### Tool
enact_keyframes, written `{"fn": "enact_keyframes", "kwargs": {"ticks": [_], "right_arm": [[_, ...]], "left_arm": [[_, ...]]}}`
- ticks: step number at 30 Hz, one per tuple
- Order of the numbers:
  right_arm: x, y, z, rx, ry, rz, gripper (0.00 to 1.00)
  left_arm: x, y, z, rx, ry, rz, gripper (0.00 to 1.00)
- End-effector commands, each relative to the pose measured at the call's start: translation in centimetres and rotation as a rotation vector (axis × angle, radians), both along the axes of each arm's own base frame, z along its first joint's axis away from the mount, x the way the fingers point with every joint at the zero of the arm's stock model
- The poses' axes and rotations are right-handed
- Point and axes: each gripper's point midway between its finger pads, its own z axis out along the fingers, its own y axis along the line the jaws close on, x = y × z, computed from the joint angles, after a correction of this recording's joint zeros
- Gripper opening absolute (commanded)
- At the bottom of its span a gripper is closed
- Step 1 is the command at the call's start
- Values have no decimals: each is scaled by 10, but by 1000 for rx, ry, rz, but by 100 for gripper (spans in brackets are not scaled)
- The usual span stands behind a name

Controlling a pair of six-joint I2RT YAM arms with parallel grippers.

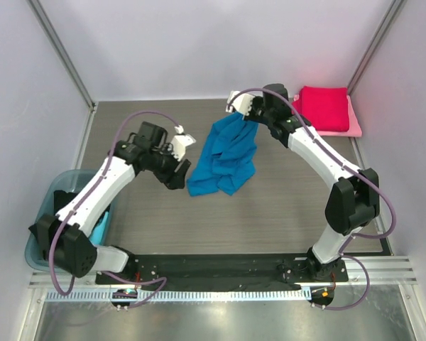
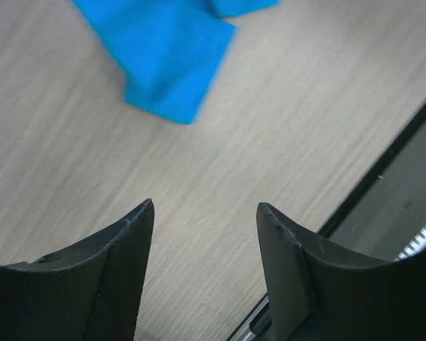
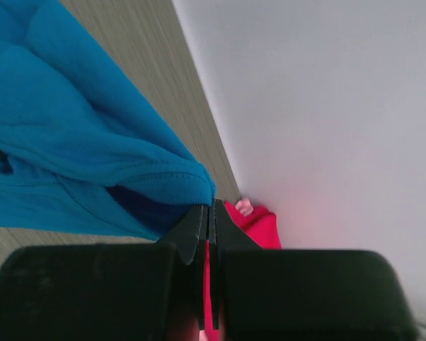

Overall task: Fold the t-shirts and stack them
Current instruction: Flatten the tshirt out

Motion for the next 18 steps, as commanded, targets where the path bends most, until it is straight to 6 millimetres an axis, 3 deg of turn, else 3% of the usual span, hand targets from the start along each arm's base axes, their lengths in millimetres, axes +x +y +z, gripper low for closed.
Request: {"fn": "enact_keyframes", "kwargs": {"ticks": [1, 4, 6, 8, 9, 10, 18], "right_arm": [[10, -21, 55, 73, -144, -92, 1], [15, -24, 39, 62, -113, -105, 1], [16, -26, 30, 48, -100, -112, 1], [16, -28, 24, 39, -89, -117, 1], [16, -33, 26, 40, -93, -126, 1], [16, -33, 24, 42, -87, -127, 1], [12, -46, 29, 70, -89, -139, 1]], "left_arm": [[-16, -43, -6, -37, 19, -151, 59], [-21, -73, -26, 2, 53, -237, 56], [-12, -89, -33, 23, 59, -256, 55], [-4, -102, -61, 88, 109, -251, 54], [8, -111, -57, 75, 95, -227, 54], [14, -113, -76, 111, 125, -207, 54], [47, -126, -108, 190, 117, -152, 53]]}}
